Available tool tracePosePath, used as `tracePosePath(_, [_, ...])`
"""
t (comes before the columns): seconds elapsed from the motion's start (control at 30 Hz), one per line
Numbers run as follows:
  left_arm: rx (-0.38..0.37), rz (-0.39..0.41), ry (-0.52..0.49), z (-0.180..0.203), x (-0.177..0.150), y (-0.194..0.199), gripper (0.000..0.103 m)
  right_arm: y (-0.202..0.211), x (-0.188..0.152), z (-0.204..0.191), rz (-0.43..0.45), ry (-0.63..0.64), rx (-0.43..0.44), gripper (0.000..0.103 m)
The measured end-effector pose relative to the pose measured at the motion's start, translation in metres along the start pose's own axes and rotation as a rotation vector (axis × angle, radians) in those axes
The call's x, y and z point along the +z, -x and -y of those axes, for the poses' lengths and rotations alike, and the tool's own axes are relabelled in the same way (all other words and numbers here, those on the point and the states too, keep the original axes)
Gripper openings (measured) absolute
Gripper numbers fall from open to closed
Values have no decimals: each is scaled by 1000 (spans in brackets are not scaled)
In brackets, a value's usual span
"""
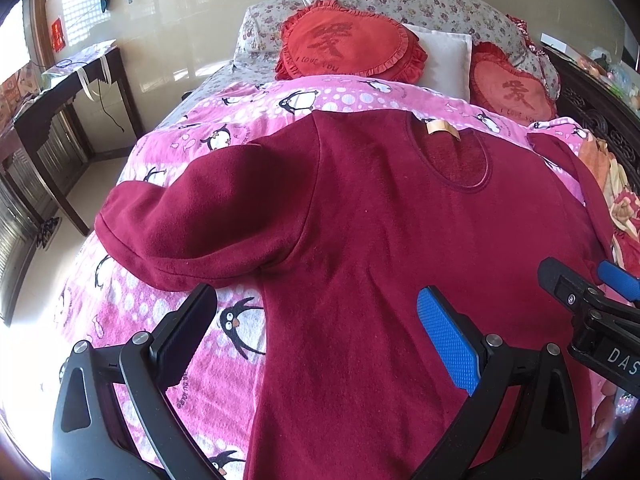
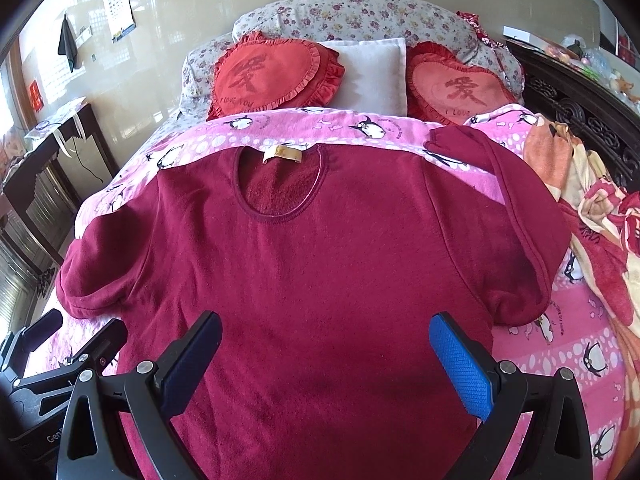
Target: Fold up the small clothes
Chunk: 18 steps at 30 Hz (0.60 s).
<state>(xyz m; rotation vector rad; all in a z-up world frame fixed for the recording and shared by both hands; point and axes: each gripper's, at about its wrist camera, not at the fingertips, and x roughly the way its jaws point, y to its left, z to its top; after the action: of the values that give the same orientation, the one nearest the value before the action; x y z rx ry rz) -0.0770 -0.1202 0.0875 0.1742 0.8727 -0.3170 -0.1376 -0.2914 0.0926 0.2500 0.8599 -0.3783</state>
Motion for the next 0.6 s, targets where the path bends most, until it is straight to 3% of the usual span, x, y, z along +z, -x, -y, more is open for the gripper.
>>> tracePosePath(0.6, [7, -14, 30, -12, 2, -9, 101, -13, 0, -9, -18, 19, -5, 103])
